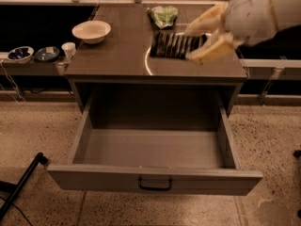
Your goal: Place rxbar chocolate into top drawer
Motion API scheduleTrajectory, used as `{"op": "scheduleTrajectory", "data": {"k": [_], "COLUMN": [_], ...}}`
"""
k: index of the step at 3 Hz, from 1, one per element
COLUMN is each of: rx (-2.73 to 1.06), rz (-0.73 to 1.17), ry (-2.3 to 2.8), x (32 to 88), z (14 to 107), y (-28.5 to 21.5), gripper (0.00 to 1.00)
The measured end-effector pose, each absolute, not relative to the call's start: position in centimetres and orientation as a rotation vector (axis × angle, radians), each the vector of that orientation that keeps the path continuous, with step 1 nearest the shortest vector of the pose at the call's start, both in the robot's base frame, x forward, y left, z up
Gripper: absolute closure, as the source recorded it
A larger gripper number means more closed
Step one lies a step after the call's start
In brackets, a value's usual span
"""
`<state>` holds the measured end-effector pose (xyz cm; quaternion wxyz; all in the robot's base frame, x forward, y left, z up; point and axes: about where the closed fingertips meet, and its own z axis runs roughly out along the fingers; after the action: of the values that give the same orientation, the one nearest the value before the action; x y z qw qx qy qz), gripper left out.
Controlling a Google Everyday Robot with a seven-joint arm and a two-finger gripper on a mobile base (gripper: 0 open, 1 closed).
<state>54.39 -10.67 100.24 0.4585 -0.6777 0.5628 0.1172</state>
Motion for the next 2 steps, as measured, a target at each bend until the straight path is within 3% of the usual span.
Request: {"op": "scheduleTrajectory", "data": {"k": [2], "rx": [-1.731], "rz": [0.358], "ry": [1.406], "x": [53.08], "z": [96.62], "y": [-8.72], "gripper": [1.0]}}
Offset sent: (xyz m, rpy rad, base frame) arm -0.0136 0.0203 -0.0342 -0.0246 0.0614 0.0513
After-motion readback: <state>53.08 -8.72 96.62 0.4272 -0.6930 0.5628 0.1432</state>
